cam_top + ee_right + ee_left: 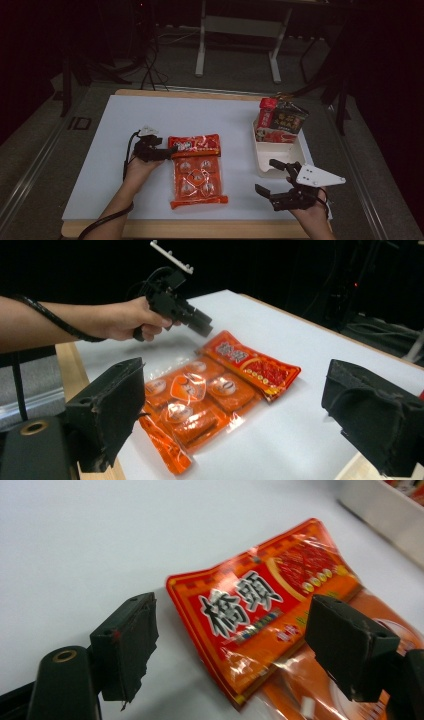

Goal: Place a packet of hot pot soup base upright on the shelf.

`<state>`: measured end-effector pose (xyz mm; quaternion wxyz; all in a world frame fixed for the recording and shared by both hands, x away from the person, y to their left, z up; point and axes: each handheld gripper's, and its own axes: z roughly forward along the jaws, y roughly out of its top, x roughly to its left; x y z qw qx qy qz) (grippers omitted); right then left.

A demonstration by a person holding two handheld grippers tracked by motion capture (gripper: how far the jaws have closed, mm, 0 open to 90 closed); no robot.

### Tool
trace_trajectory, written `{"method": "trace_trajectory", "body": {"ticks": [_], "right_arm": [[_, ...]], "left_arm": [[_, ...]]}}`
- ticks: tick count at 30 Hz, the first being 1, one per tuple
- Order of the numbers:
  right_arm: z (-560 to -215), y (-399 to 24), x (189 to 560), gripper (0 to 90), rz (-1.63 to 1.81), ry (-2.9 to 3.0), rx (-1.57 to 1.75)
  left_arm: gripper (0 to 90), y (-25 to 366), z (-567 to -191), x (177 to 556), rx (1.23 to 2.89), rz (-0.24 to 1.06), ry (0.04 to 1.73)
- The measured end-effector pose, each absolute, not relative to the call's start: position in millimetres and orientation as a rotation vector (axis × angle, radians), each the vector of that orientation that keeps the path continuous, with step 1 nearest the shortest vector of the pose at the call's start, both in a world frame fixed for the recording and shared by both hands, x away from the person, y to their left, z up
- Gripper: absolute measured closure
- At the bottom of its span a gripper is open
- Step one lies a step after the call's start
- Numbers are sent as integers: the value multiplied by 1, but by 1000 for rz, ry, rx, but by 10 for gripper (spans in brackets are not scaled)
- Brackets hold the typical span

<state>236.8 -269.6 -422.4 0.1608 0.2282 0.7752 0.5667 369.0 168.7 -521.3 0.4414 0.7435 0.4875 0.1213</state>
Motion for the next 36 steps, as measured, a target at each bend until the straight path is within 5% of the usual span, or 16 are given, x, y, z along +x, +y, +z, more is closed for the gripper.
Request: {"method": "trace_trajectory", "body": {"ticks": [13,25,31,36], "right_arm": [[-423,-269,237,104,1617,2221,656],[-423,-270,237,132,1625,2227,662],[-423,-268,238,132,1625,2234,660],[-423,-267,238,134,1620,2238,663]], "left_arm": [[216,163,-541,390,1872,260,1301],[569,156,-545,395,1904,125,1241],[663,152,-543,395,1932,155,1256],[873,147,-541,394,1976,230,1276]]}}
